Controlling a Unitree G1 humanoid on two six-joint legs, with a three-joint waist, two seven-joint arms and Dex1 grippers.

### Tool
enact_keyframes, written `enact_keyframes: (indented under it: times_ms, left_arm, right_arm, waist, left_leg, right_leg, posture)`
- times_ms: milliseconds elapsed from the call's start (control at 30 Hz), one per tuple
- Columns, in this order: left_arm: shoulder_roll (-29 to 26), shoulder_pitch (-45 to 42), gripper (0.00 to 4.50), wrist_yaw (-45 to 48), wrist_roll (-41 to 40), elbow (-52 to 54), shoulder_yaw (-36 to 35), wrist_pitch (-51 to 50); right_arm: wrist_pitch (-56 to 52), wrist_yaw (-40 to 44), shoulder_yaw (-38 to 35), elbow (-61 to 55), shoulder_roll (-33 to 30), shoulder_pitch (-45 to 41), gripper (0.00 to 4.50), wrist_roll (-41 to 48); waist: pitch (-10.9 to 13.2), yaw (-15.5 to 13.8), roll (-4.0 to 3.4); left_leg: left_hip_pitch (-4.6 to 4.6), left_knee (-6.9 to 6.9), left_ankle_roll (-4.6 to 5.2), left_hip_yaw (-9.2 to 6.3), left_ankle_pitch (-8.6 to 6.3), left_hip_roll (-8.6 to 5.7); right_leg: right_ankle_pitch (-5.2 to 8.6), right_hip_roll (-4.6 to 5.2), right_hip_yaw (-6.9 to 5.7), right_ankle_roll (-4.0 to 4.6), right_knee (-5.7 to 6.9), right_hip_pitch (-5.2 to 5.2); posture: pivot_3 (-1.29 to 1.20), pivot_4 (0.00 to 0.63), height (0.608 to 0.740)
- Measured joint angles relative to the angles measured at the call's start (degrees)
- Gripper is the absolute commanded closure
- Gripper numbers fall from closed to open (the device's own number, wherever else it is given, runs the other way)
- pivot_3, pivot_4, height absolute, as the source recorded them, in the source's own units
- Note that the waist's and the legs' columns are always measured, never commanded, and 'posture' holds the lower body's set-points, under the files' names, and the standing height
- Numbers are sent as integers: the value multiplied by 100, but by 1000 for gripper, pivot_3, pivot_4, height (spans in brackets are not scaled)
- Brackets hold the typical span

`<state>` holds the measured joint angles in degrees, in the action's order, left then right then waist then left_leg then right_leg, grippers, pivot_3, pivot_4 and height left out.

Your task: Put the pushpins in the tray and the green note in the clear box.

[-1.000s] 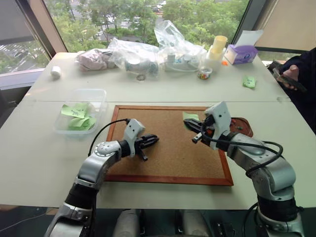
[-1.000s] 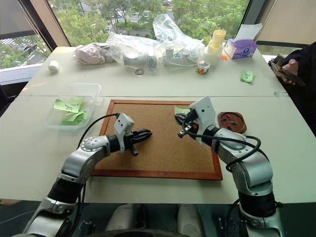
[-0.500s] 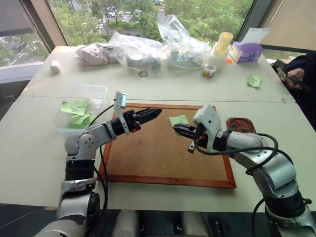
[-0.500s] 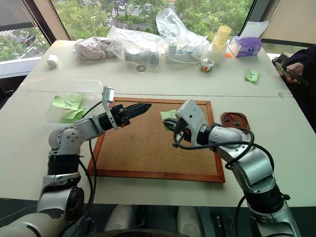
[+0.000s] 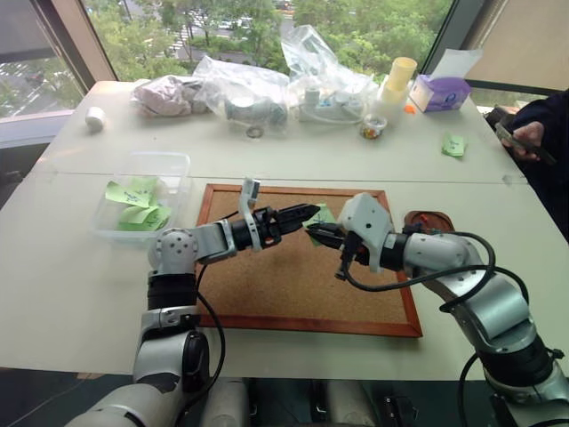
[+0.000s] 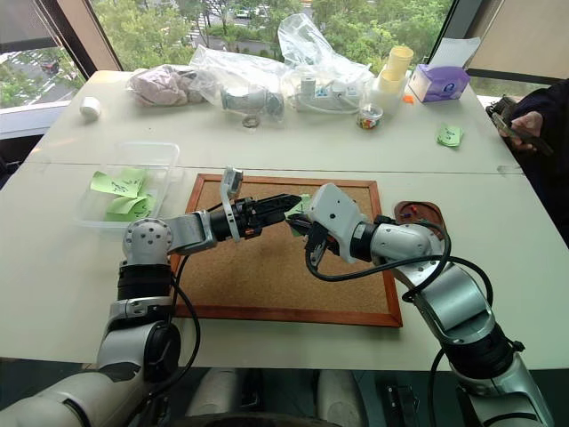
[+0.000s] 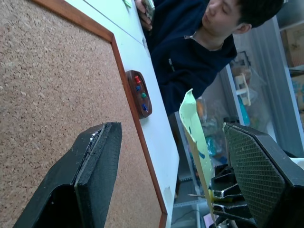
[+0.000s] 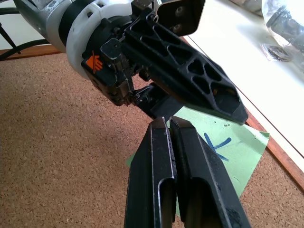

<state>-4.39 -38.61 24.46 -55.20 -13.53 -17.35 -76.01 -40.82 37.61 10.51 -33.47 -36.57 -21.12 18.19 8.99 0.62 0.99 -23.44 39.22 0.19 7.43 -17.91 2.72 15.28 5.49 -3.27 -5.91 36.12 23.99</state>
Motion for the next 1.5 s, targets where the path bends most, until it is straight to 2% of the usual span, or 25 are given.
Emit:
enact_keyframes:
  times_ms: [33, 200, 233, 433, 633, 733, 900, 1067, 1367, 1500]
  left_arm:
    - [3, 0, 1592, -12, 0, 0, 7, -8]
    - [14, 1, 4068, -82, 0, 0, 7, -53]
    - [16, 1, 4454, -84, 0, 0, 7, -66]
    - [-1, 15, 4454, -96, 67, 9, 58, 108]
    - [-213, 225, 4454, -68, 500, 57, 196, 717]
    - [-378, 459, 4454, 123, 800, 254, 483, 1158]
    - [-924, 992, 4454, 739, 1628, 881, 1313, 2275]
    - [-1149, 1123, 4454, 1064, 2010, 1250, 1629, 2951]
    - [-1342, 1152, 4454, 1324, 2380, 1372, 1883, 3442]
    - [-1343, 1219, 4454, 1324, 2481, 1373, 1888, 3510]
  right_arm:
    - [4, 2, 0, 3, 0, -2, 4500, -5]
    - [14, 5, 2, 12, 0, -3, 4500, -58]
    - [14, 4, 2, 15, 0, -3, 4500, -71]
    - [5, 0, -117, 32, -11, -10, 4500, -103]
    - [-570, -475, -1474, 82, 136, -47, 4500, 290]
    - [-917, -1022, -2132, 111, 558, -42, 4500, 475]
    - [-1425, -2615, -3402, 317, 1587, 107, 4500, 328]
    - [-1636, -3636, -4176, 559, 2173, 346, 4500, 126]
    - [-1754, -4107, -4671, 1266, 2551, 480, 4500, 250]
    - [-1744, -4128, -4674, 1502, 2566, 490, 4500, 302]
  waist:
    - [0, 0, 0]
    - [0, -3, 0]
    - [0, -2, 0]
    - [0, -5, 0]
    - [-1, -11, -1]
    - [-1, -9, -2]
    - [-4, -18, -7]
    - [-7, -4, -13]
    - [-13, 15, -33]
    - [-14, 16, -35]
  left_leg:
    - [0, 0, 0, 0, 0, 0]
    - [0, 0, -2, 1, 1, -1]
    - [1, 0, -3, 1, 2, -1]
    - [2, 1, -6, 3, 3, -2]
    - [4, 1, -7, 9, 4, -1]
    - [4, 1, -9, 12, 5, -1]
    - [5, -1, -14, 18, 8, 0]
    - [5, -1, -14, 18, 8, 0]
    - [7, -1, -14, 17, 8, 2]
    - [7, -1, -14, 16, 8, 2]
  right_leg:
    - [0, 0, 0, 0, 0, 0]
    - [0, 0, 0, 0, 0, 0]
    - [0, 0, 0, 0, 0, 0]
    - [0, -1, 0, 0, 2, -1]
    - [0, -2, -2, 0, 2, -5]
    - [0, -4, -1, 0, 4, -5]
    - [0, -5, -1, 1, 8, -4]
    - [0, -7, 0, 2, 8, -5]
    - [0, -13, 4, 2, 10, -4]
    - [0, -13, 4, 2, 11, -4]
  posture:
    - [0, 150, 740]
    - [0, 150, 740]
    - [0, 150, 740]
    - [0, 150, 740]
    - [0, 150, 740]
    - [0, 150, 740]
    - [0, 150, 740]
    - [0, 150, 740]
    - [0, 150, 740]
    - [0, 150, 740]
